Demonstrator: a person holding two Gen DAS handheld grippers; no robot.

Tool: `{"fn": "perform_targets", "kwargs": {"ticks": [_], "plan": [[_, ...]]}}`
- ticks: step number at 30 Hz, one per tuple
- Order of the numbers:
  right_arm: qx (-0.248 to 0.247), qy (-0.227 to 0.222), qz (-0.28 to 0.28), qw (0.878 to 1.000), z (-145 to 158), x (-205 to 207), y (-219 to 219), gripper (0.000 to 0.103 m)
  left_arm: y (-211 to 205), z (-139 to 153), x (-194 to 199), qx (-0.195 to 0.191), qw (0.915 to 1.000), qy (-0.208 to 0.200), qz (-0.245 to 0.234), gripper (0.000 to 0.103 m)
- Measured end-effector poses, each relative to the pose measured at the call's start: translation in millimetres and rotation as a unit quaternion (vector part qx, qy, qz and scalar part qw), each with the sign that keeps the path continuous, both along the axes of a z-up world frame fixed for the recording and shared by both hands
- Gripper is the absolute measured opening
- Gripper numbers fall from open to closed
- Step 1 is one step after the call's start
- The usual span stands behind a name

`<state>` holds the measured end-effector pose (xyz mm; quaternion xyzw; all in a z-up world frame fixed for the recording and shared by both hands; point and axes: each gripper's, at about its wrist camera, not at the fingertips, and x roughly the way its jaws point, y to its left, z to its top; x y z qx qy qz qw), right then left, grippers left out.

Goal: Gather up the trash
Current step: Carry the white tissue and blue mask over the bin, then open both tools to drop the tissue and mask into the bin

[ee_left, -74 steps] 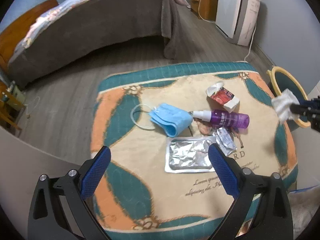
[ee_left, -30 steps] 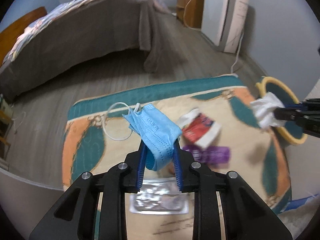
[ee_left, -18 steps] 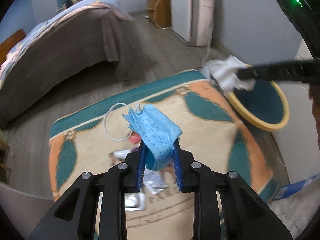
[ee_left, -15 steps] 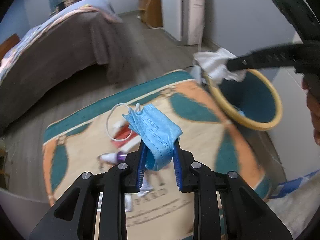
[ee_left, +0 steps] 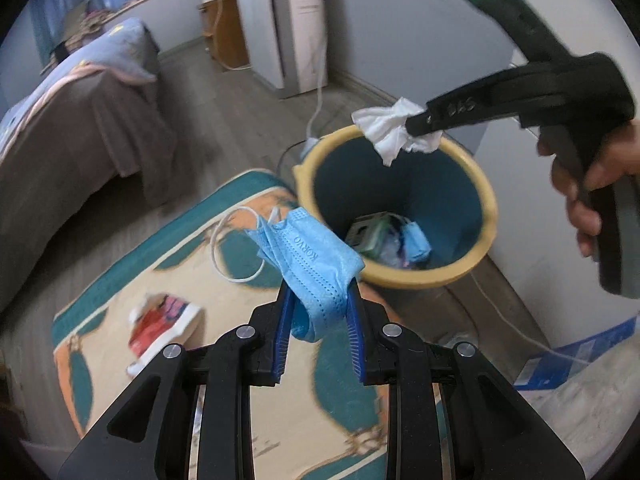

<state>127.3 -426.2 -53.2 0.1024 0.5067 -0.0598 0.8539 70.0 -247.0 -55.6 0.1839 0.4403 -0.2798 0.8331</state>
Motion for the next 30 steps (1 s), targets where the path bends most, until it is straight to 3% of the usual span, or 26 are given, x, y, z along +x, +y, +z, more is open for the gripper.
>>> {"fn": "perform_targets", "kwargs": {"ticks": [10, 16, 22, 30], "plan": [[0.035, 0.046, -0.051, 0.997, -38, -4, -34, 0.017, -50, -15, 13, -0.008, 0.9990, 0.036, -0.023, 0.027], [0.033, 0.019, -0.042, 0.998, -26, -5, -33, 0.017, -69, -20, 26, 0.008, 0.9993, 0.021, -0.030, 0.028], [0.043, 0.000, -0.072, 0.996, -19, -8, -46, 0.017, -79, -23, 39, 0.008, 0.9996, 0.015, -0.025, 0.028], [0.046, 0.003, -0.070, 0.996, -20, -7, -46, 0.017, -80, -33, 41, -0.002, 0.9995, 0.027, -0.016, 0.030]]}}
